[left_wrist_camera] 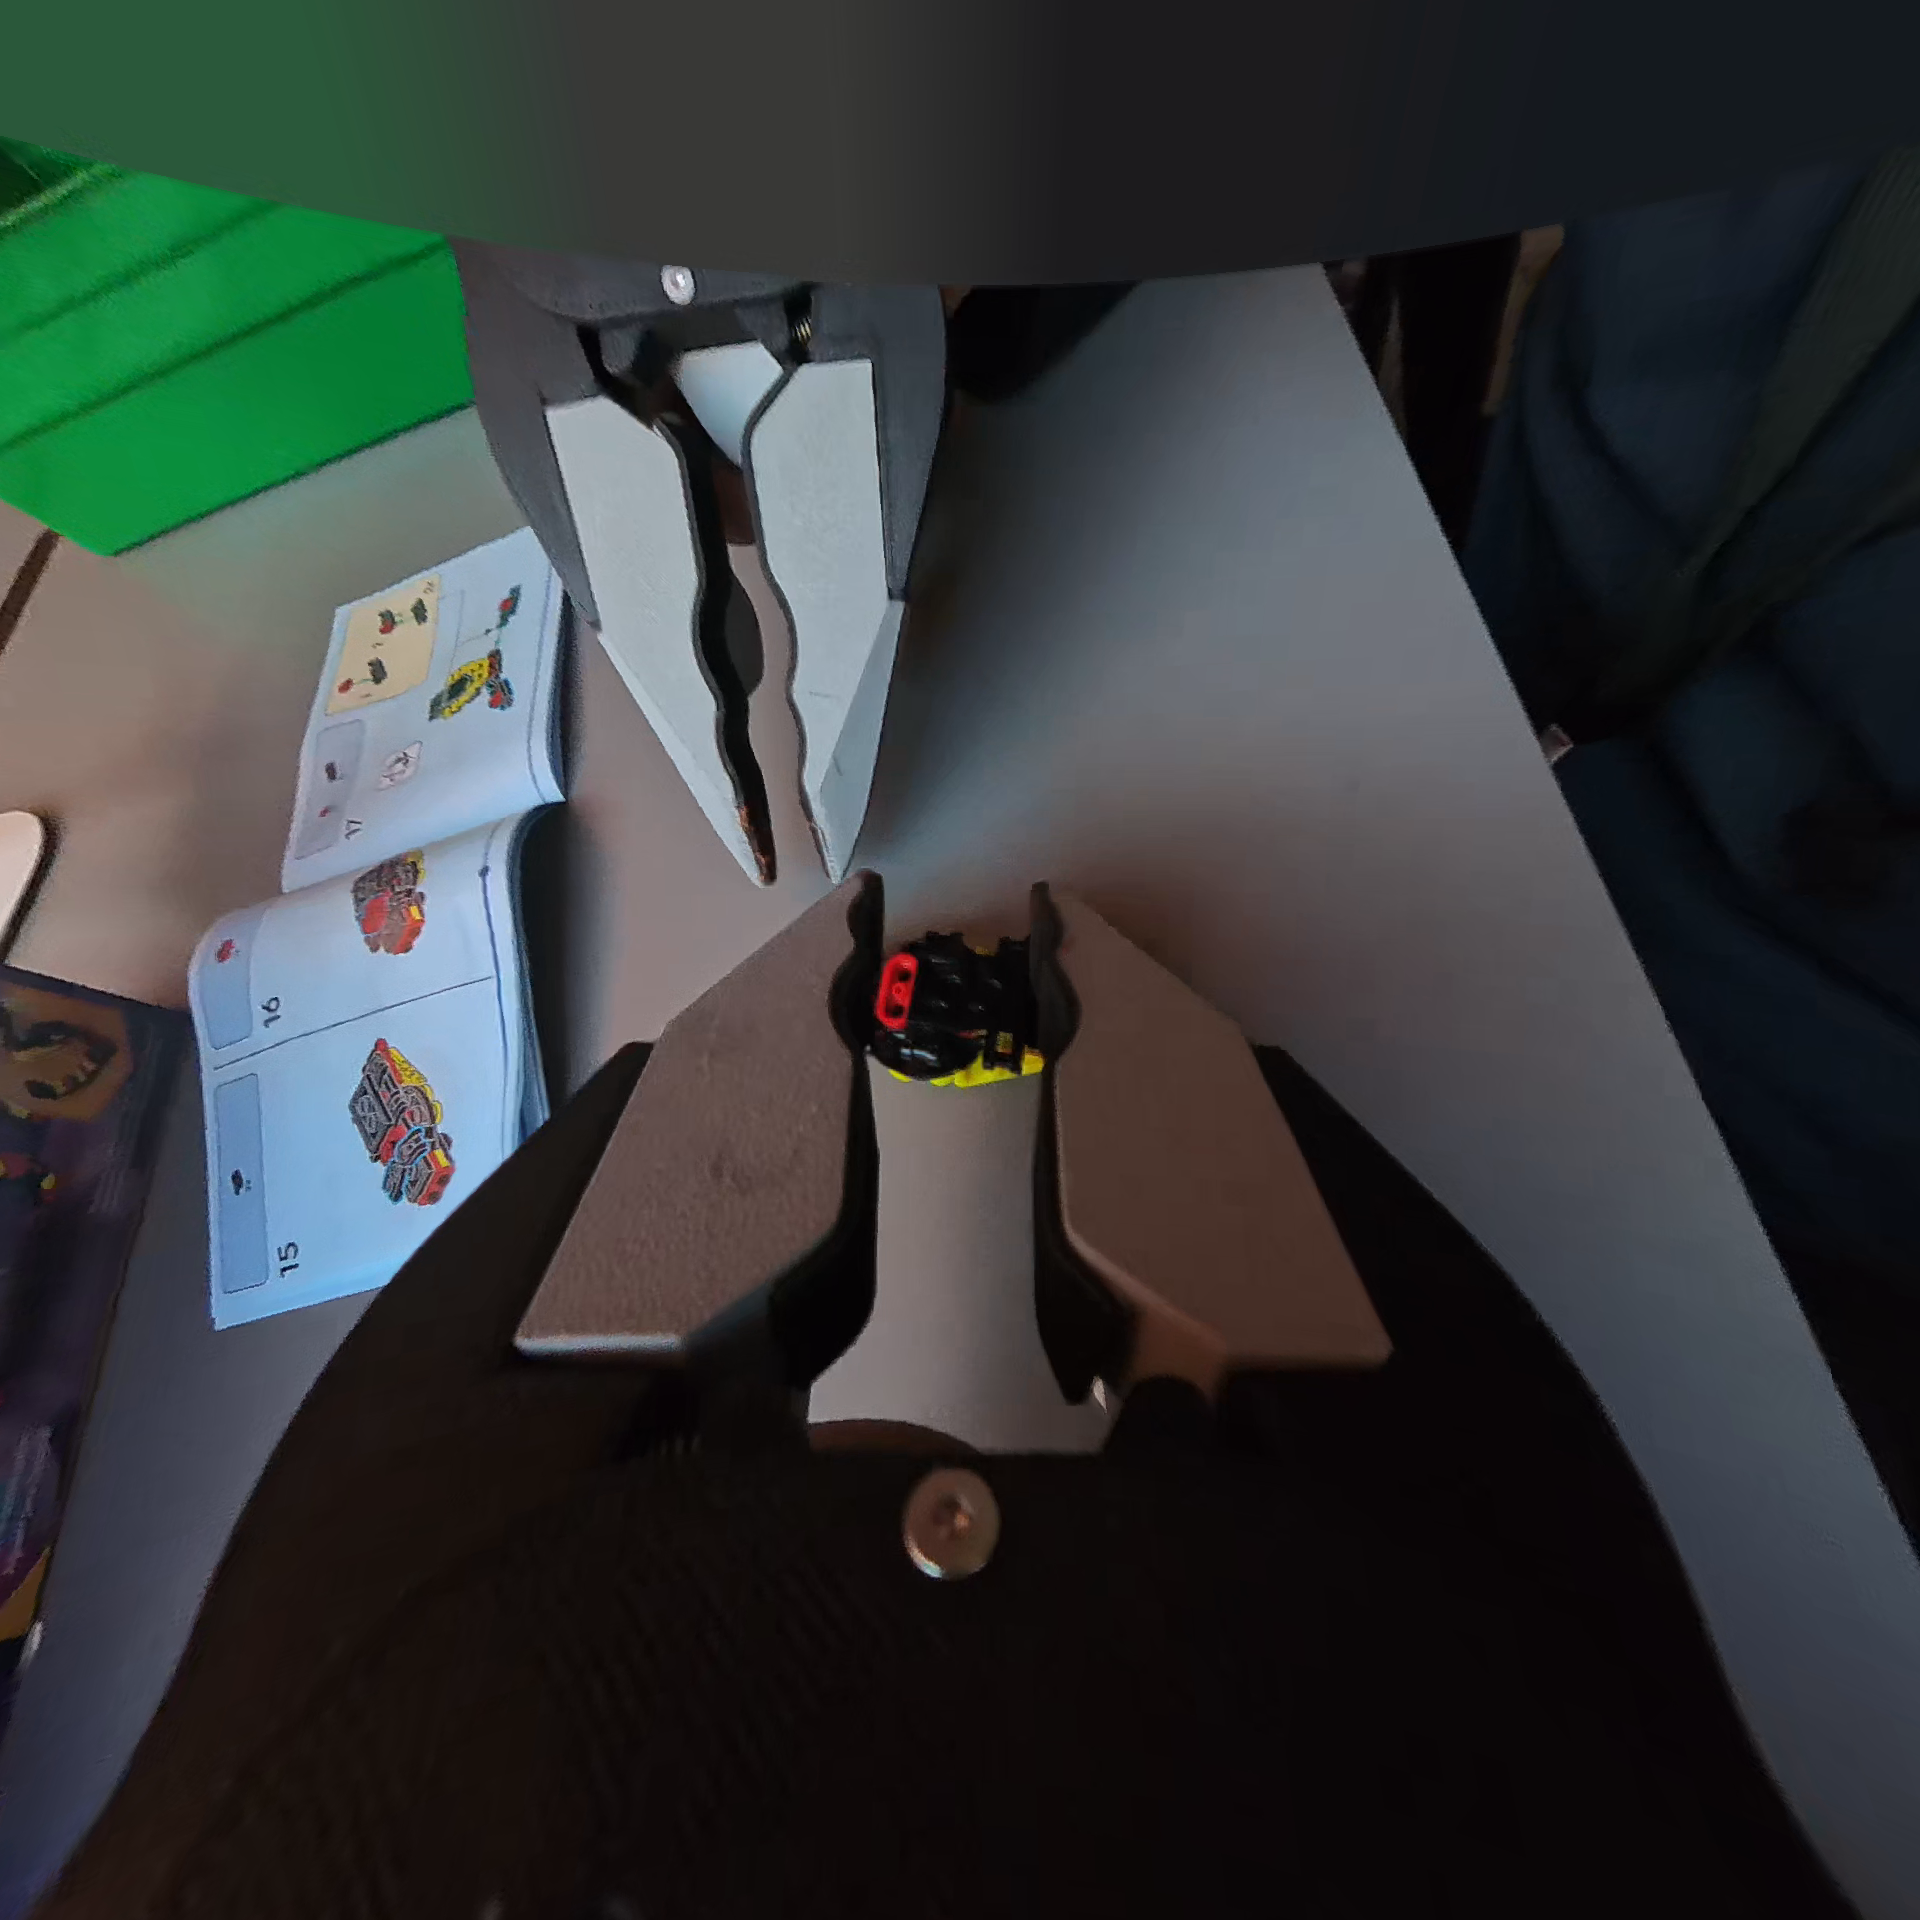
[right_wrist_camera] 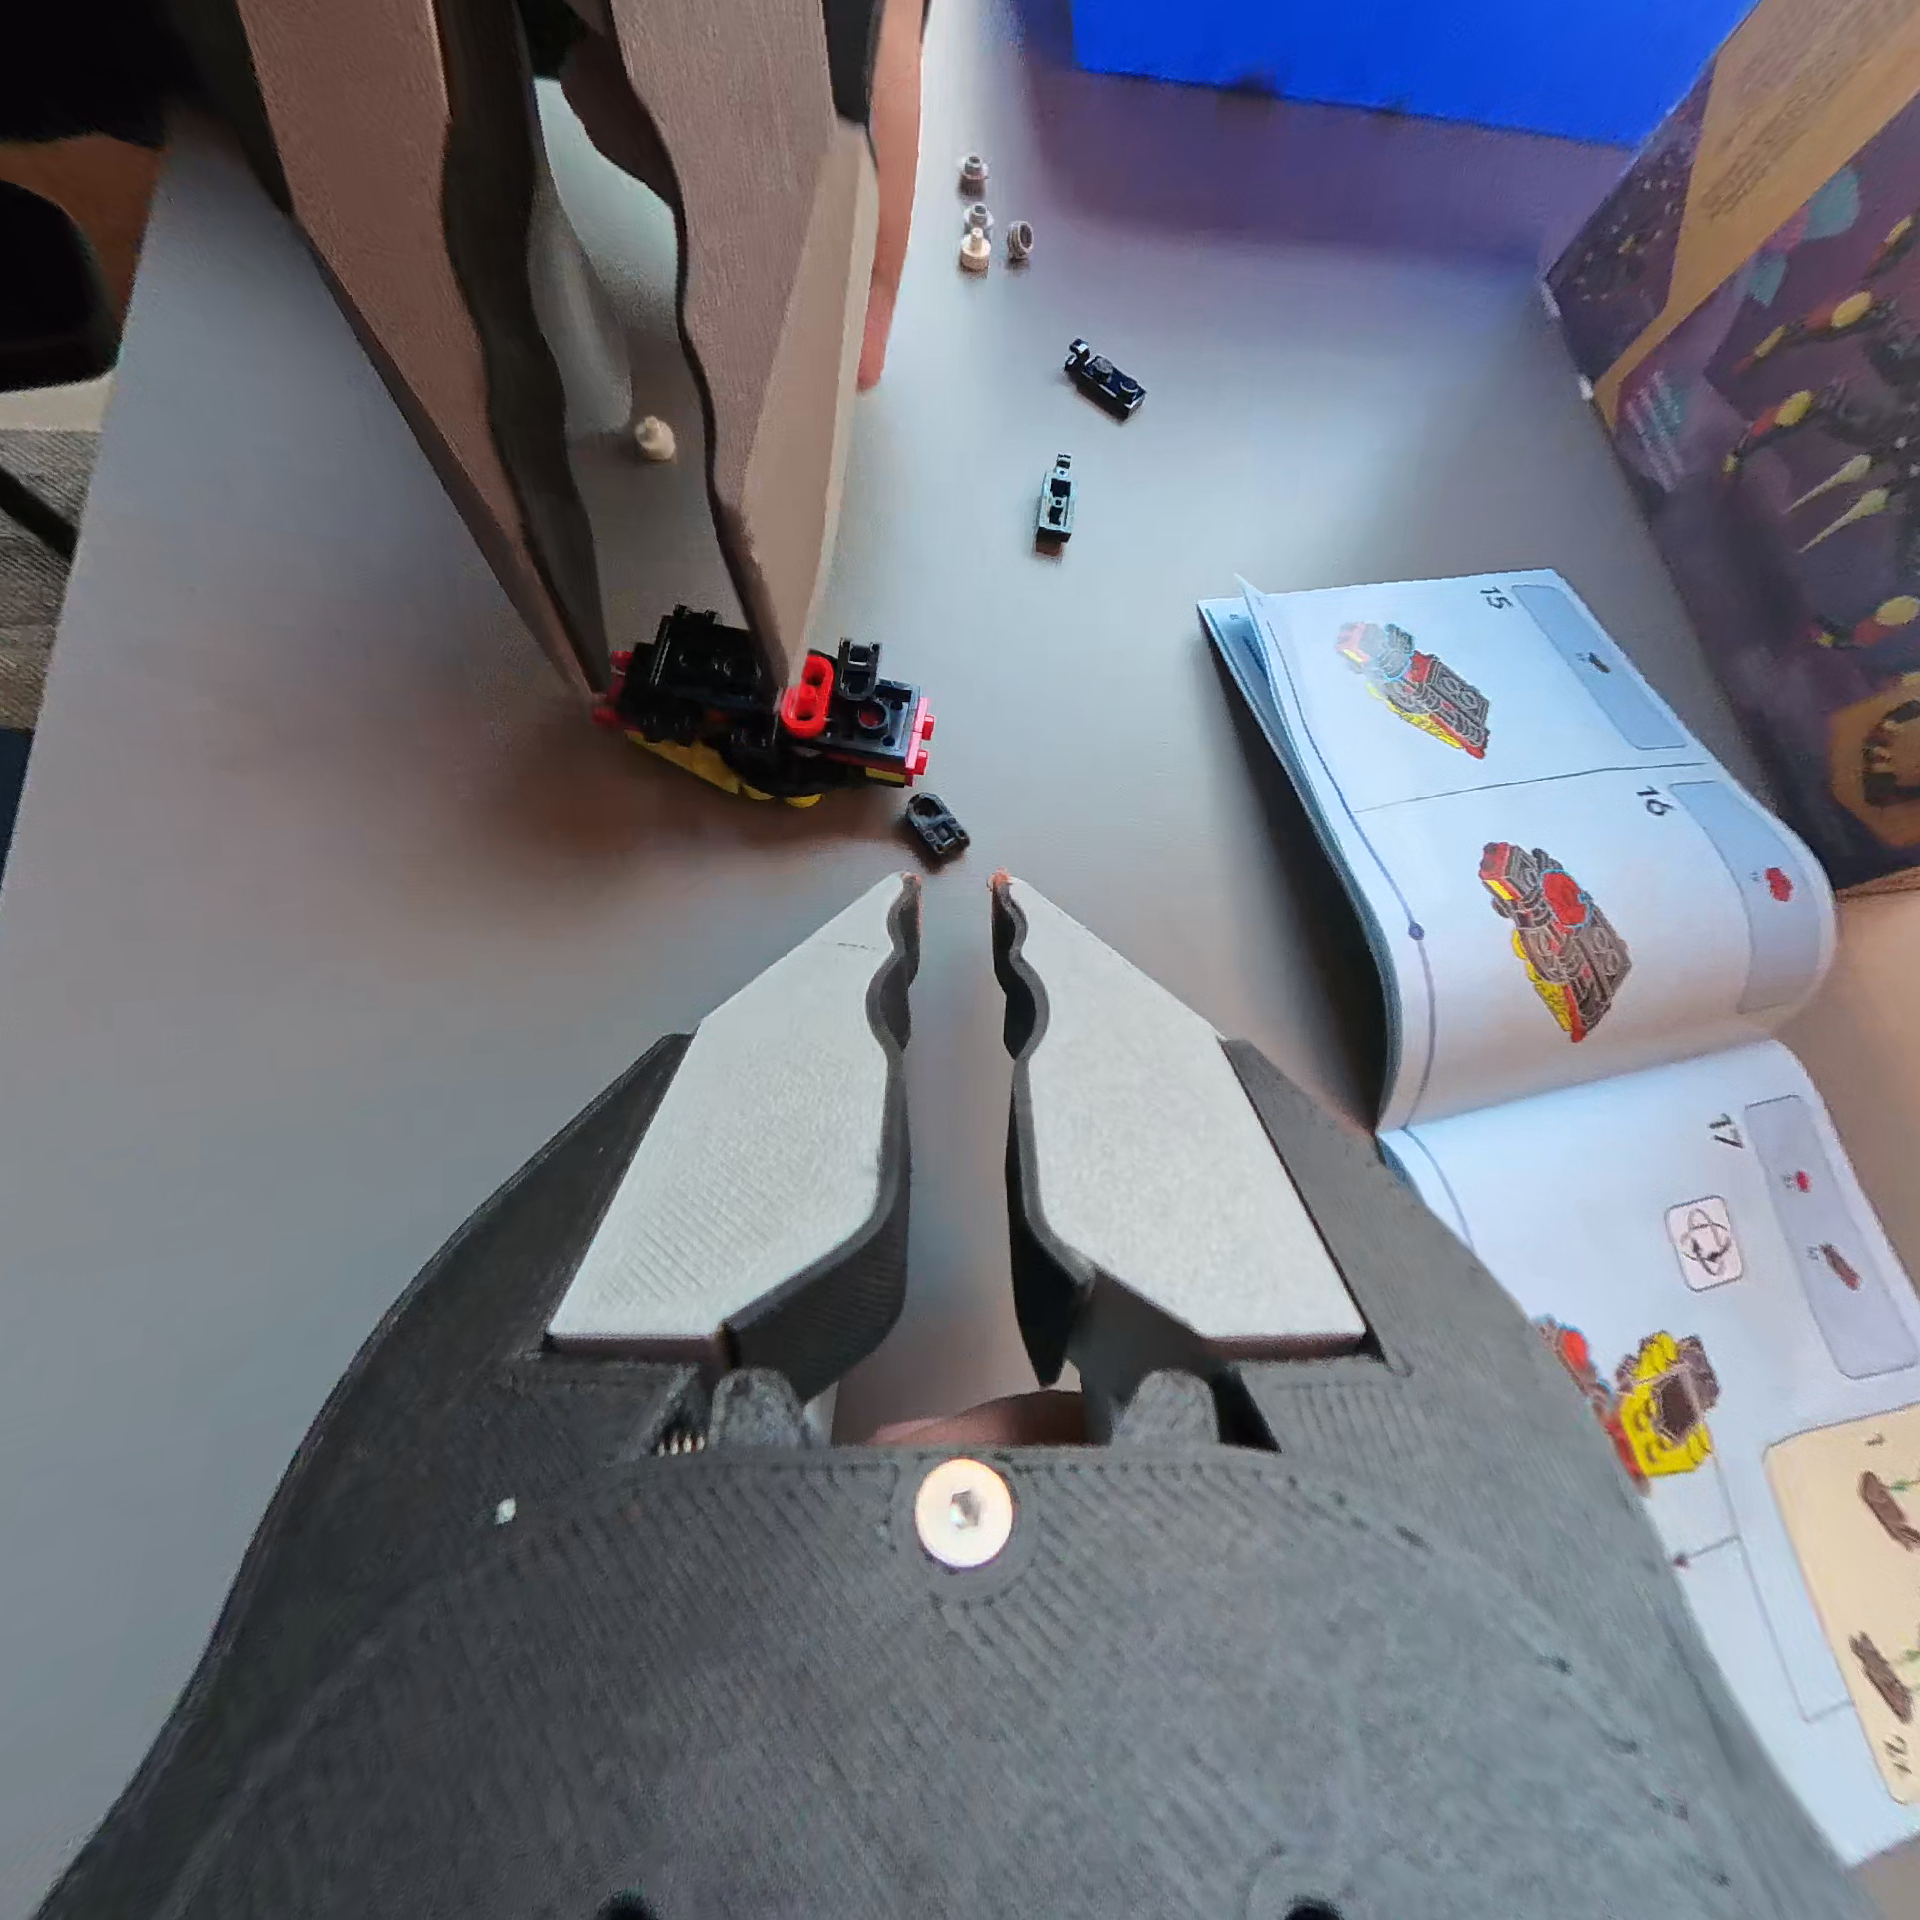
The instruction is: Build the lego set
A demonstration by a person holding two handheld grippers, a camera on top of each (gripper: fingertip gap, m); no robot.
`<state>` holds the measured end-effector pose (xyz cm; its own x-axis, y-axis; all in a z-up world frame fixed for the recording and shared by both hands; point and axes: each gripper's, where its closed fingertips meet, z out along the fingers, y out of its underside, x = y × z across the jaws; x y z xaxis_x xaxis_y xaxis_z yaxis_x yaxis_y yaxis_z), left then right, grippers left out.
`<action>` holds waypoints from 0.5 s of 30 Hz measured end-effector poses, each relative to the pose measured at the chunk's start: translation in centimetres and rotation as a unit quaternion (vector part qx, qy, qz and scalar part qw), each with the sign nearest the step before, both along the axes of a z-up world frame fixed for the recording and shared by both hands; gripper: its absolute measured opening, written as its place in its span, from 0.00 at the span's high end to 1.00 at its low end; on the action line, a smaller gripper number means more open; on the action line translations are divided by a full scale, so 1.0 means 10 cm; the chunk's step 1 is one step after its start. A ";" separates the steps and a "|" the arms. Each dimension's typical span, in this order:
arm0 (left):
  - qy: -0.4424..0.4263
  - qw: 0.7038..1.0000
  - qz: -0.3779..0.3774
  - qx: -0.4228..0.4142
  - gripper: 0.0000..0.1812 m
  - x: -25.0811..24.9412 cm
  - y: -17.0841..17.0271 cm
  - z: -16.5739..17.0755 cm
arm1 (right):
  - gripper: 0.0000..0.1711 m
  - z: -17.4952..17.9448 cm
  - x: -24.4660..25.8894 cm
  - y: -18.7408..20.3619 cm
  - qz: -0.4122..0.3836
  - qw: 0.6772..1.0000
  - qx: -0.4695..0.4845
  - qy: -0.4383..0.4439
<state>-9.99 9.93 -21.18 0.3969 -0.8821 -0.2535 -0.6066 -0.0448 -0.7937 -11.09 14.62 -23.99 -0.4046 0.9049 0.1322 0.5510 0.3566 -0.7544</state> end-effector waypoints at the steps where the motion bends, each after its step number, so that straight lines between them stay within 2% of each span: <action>1: -0.010 1.000 0.003 0.003 0.84 -0.02 0.00 0.05 | 0.93 -0.01 0.00 -0.01 0.001 1.000 -0.005 -0.004; 8: 0.015 1.000 0.017 -0.014 0.83 -0.15 0.00 -0.03 | 0.85 -0.06 -0.08 -0.07 0.050 0.998 0.036 -0.001; 15: 0.036 0.999 0.009 -0.032 0.86 -0.13 -0.02 -0.17 | 0.86 -0.07 -0.13 -0.09 0.133 0.991 0.027 -0.002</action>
<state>-11.31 9.72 -22.89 0.3956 -0.8901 -0.2264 -0.6614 -0.1051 -0.7426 -12.34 13.74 -24.68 -0.6279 0.7584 0.1750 0.4355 0.5287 -0.7286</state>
